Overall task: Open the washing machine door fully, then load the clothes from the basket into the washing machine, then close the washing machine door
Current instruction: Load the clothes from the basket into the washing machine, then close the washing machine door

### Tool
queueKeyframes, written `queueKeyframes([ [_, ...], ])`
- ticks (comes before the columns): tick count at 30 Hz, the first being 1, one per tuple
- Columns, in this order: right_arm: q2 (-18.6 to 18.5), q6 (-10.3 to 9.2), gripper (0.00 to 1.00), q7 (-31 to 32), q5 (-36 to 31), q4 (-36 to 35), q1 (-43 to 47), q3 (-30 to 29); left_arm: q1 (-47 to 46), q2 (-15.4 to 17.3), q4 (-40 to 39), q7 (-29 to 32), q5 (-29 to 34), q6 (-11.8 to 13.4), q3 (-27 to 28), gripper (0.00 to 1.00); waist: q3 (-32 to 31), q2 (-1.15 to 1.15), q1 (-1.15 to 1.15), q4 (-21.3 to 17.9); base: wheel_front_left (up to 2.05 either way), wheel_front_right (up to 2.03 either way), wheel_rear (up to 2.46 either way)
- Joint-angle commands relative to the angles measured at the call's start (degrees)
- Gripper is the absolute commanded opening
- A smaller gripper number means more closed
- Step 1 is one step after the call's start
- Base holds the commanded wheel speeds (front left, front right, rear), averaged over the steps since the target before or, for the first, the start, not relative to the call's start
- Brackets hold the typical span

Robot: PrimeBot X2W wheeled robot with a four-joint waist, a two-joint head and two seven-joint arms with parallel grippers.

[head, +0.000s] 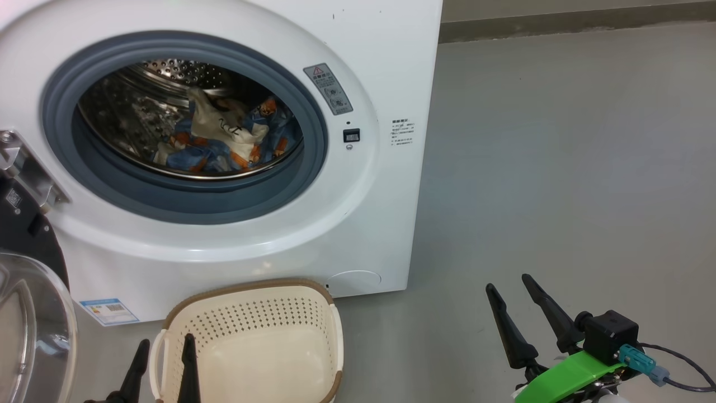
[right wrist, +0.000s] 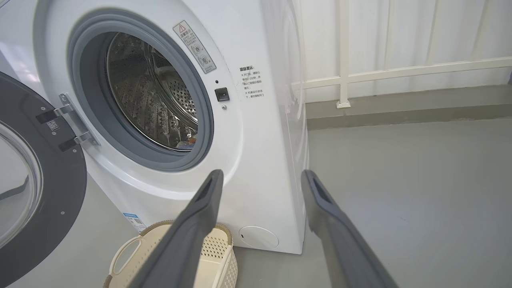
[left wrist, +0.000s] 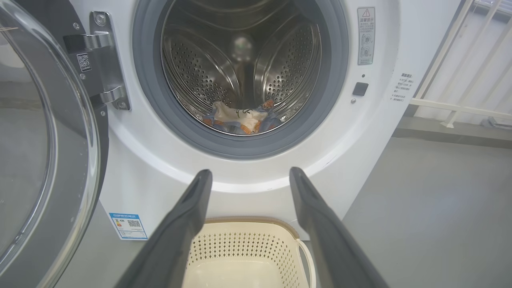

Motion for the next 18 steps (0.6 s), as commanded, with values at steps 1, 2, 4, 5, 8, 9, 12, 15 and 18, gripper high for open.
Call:
queueKeyframes([
  [1,-0.1,0.09,1.00,-0.3,-0.6,-1.7,0.1,1.1,-1.1,0.6,-1.8,-0.4,0.0,0.4,2.0,1.00,0.0,0.00,0.00,0.0,0.00,0.00,0.00],
  [2,0.0,0.09,1.00,-0.3,-0.7,-1.7,0.1,1.1,-1.2,0.6,-1.8,-0.4,-0.1,0.5,2.1,1.00,0.0,0.00,0.00,0.0,0.00,0.00,0.00],
  [4,0.0,0.09,1.00,-0.3,-0.9,-1.8,0.1,0.9,-1.2,0.6,-1.9,-0.4,-0.1,0.5,2.1,1.00,0.0,0.00,0.00,0.0,0.00,0.00,0.00],
  [5,0.1,0.09,1.00,-0.3,-0.9,-1.8,0.1,0.9,-1.2,0.6,-1.9,-0.4,-0.2,0.6,2.1,1.00,0.0,0.00,0.00,0.0,0.00,0.00,0.00],
  [8,0.3,0.09,1.00,-0.3,-1.1,-1.9,0.2,0.7,-1.2,0.6,-1.9,-0.4,-0.3,0.6,2.1,1.00,0.0,0.00,0.00,0.0,0.00,0.00,0.00],
  [9,0.3,0.09,1.00,-0.3,-1.1,-2.0,0.1,0.6,-1.2,0.6,-2.0,-0.4,-0.3,0.6,2.2,1.00,0.1,0.00,0.00,0.0,0.00,0.00,0.00],
  [12,0.5,0.09,1.00,-0.3,-1.2,-2.1,0.1,0.5,-1.3,0.6,-2.1,-0.4,-0.4,0.6,2.2,1.00,0.2,0.00,0.00,0.0,-0.01,0.01,0.00],
  [15,0.6,0.09,1.00,-0.3,-1.1,-2.0,-0.1,0.5,-1.3,0.6,-2.4,-0.4,-0.2,0.8,2.1,1.00,0.3,0.00,0.00,0.0,-0.30,0.30,0.00],
  [18,0.7,0.09,1.00,-0.3,-1.1,-2.0,-0.3,0.5,-1.4,0.6,-2.6,-0.4,0.1,0.9,2.1,1.00,0.5,0.00,0.00,-0.1,-0.70,0.70,0.00],
])
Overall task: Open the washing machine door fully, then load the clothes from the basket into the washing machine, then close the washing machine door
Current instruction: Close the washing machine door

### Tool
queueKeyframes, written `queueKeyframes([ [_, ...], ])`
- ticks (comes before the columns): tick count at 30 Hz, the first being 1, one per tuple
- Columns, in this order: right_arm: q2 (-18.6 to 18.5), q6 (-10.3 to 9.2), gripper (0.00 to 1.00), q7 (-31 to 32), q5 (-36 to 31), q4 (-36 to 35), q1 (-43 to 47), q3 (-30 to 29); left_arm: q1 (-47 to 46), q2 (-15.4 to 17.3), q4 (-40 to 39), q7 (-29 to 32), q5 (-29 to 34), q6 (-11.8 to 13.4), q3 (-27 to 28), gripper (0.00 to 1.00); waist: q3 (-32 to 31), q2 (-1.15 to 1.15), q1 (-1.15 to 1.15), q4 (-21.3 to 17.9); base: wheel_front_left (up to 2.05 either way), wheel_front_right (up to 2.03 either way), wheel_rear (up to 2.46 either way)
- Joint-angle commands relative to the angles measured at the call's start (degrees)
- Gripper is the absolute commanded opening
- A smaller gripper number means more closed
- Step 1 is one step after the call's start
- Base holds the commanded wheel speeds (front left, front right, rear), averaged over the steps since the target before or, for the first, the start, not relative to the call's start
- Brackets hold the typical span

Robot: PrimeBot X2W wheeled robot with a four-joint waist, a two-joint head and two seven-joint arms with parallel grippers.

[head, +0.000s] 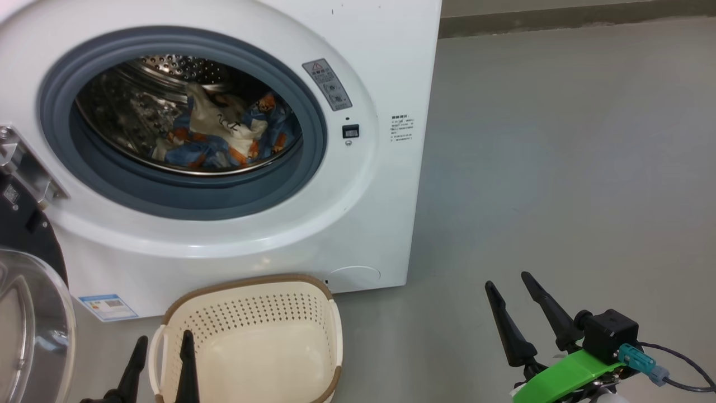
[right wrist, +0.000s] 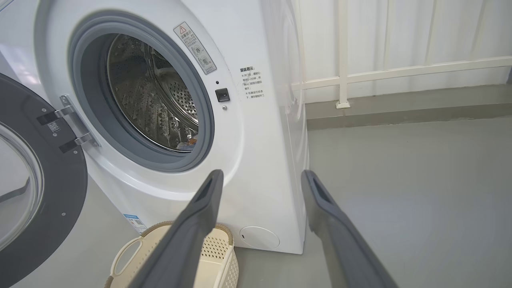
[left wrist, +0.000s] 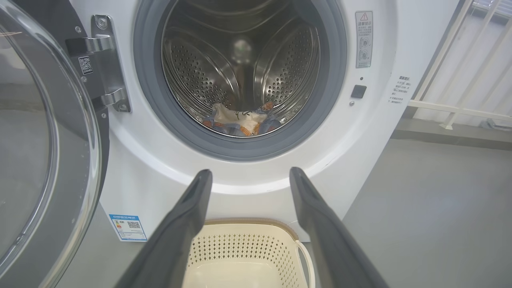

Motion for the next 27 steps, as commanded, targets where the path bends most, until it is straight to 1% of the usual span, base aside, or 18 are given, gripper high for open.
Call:
queueKeyframes([
  [1,0.1,0.09,1.00,-0.3,-0.6,-1.4,-0.3,1.0,-1.4,0.6,-1.7,-0.4,0.2,0.4,1.9,1.00,0.2,0.00,0.00,-0.1,-0.98,0.98,0.00],
  [16,0.2,0.09,1.00,-0.3,-0.5,-1.5,-0.2,-0.2,-2.1,0.6,-2.7,-0.4,0.3,0.2,1.9,1.00,1.2,0.00,0.00,-0.2,-1.45,1.45,0.00],
  [21,0.4,0.09,1.00,-0.3,-0.6,-1.5,-0.2,-0.5,-2.2,0.6,-2.9,-0.4,0.5,0.5,1.7,1.00,1.0,0.00,0.00,-0.1,-0.63,0.63,0.00],
  [27,0.5,0.09,1.00,-0.3,-0.8,-1.6,-0.1,-0.6,-2.3,0.6,-3.2,-0.4,0.8,0.8,1.6,1.00,0.9,0.00,0.00,0.1,-0.05,0.05,0.00],
])
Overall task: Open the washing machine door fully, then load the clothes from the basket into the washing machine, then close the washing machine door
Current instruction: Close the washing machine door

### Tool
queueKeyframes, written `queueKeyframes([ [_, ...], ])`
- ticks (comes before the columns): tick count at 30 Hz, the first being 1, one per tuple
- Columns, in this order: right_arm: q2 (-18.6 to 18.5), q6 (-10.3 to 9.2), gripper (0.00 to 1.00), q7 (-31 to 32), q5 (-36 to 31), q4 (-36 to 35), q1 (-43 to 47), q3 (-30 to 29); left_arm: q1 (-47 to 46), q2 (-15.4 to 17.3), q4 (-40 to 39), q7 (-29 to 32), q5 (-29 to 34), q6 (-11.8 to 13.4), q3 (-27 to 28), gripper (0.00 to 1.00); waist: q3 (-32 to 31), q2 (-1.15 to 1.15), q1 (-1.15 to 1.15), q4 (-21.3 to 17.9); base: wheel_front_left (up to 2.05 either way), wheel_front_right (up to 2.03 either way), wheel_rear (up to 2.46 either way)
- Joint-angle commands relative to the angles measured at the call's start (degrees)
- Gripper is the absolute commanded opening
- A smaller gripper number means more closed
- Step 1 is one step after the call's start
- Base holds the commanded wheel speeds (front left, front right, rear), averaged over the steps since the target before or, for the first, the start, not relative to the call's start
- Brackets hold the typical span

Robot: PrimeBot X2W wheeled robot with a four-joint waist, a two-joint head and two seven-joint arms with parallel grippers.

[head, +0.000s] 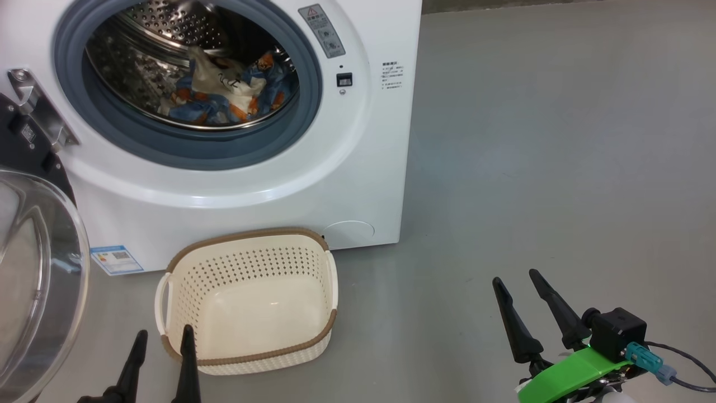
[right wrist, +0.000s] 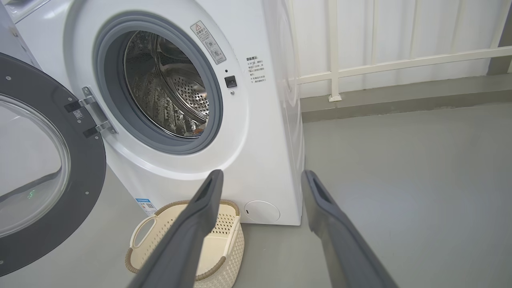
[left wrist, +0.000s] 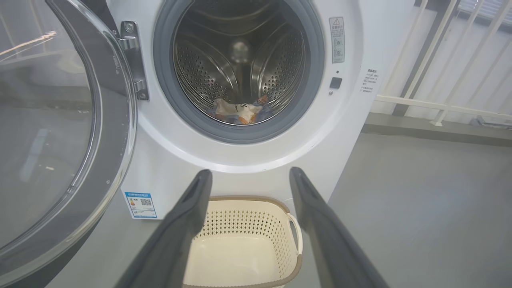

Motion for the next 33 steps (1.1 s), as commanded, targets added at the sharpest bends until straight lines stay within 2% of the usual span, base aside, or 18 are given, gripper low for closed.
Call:
queueKeyframes([
  [1,0.1,0.10,1.00,-0.3,-0.8,-1.5,-0.2,1.2,-2.2,0.6,-1.9,-0.4,0.7,0.3,1.8,1.00,0.0,0.00,0.00,0.1,0.00,0.00,0.00],
  [19,-0.3,0.10,1.00,-0.3,-1.2,-2.3,0.4,1.3,-1.8,0.6,-1.6,-0.4,0.8,0.1,2.1,1.00,-0.6,0.00,0.00,2.3,0.00,0.00,0.00],
  [24,-0.1,0.10,1.00,-0.3,-1.4,-3.3,0.6,1.4,-1.9,0.6,-1.4,-0.4,0.8,-0.1,4.0,1.00,-0.5,0.00,0.00,4.7,0.00,0.00,0.00],
  [33,0.0,0.10,1.00,-0.3,-2.4,-4.2,1.0,0.8,-2.1,0.6,-2.3,-0.4,0.7,-0.5,6.8,1.00,0.2,0.00,0.00,11.2,0.00,0.00,0.00],
])
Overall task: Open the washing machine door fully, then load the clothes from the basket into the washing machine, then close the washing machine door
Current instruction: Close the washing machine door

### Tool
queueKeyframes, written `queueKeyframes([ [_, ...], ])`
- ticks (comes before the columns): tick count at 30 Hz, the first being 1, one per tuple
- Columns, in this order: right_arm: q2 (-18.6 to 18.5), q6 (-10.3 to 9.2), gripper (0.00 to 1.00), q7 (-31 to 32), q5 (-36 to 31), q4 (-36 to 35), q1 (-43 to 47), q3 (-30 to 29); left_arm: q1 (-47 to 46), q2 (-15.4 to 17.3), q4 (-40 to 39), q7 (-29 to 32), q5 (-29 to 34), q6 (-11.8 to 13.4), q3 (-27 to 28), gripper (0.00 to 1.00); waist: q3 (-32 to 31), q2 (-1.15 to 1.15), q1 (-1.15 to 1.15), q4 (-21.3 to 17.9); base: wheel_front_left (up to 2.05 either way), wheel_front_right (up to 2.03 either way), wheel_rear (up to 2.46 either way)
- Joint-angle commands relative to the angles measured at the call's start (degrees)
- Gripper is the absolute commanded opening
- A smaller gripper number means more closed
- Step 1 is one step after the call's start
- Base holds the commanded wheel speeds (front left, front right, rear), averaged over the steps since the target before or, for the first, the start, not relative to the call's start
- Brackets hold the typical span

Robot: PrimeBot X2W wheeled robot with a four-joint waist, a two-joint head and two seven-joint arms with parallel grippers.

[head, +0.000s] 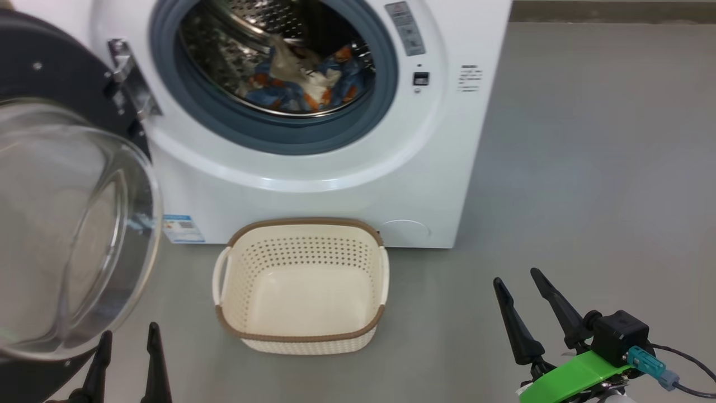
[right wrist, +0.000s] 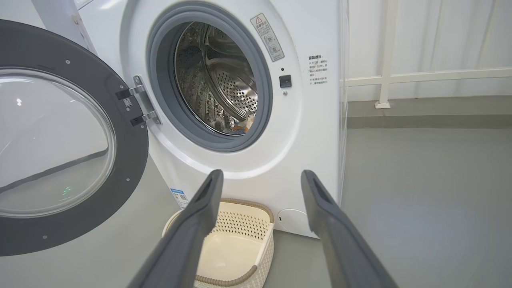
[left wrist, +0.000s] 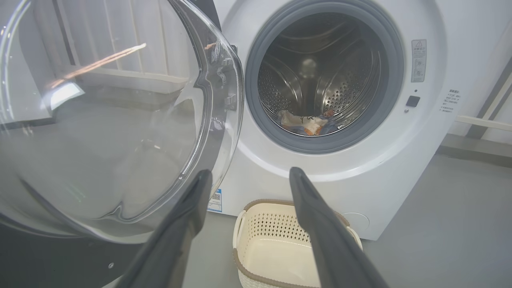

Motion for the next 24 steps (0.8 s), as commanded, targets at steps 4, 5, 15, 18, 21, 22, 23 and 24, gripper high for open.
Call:
queueKeyframes([
  [4,0.1,0.09,1.00,-0.3,-0.8,-1.7,-0.4,1.2,-2.1,0.6,-1.6,-0.4,-0.7,0.2,1.8,1.00,0.6,0.00,0.00,4.8,0.00,0.00,0.00],
  [5,0.1,0.09,1.00,-0.3,-0.9,-1.7,-0.5,1.2,-2.1,0.6,-1.6,-0.4,-0.8,0.3,1.7,1.00,0.7,0.00,0.00,5.4,0.00,0.00,0.00],
  [15,0.2,0.09,1.00,-0.3,-1.5,-1.5,-0.7,1.4,-2.3,0.6,-1.3,-0.4,-2.4,1.7,1.8,1.00,1.0,0.00,0.00,11.7,0.00,0.00,0.00],
  [18,0.1,0.09,1.00,-0.3,-1.7,-1.5,-0.8,1.3,-2.5,0.6,-1.4,-0.4,-2.9,2.3,1.9,1.00,1.0,0.00,0.00,13.6,0.00,0.00,0.00],
  [21,0.1,0.09,1.00,-0.3,-1.9,-1.4,-0.9,1.3,-2.5,0.6,-1.4,-0.4,-3.1,2.8,2.0,1.00,1.1,0.00,0.00,15.4,0.00,0.00,0.00],
  [22,0.1,0.09,1.00,-0.3,-2.0,-1.4,-0.9,1.3,-2.5,0.6,-1.4,-0.4,-3.2,2.9,2.1,1.00,1.1,0.00,0.00,16.0,0.00,0.00,0.00],
  [23,0.1,0.09,1.00,-0.3,-2.0,-1.4,-0.9,1.3,-2.4,0.6,-1.4,-0.4,-3.3,3.1,2.2,1.00,1.1,0.00,0.00,16.6,0.00,0.00,0.00],
  [24,0.1,0.09,1.00,-0.3,-2.1,-1.4,-1.0,1.3,-2.4,0.6,-1.4,-0.4,-3.4,3.2,2.3,1.00,1.2,0.00,0.00,17.1,0.00,0.00,0.00],
])
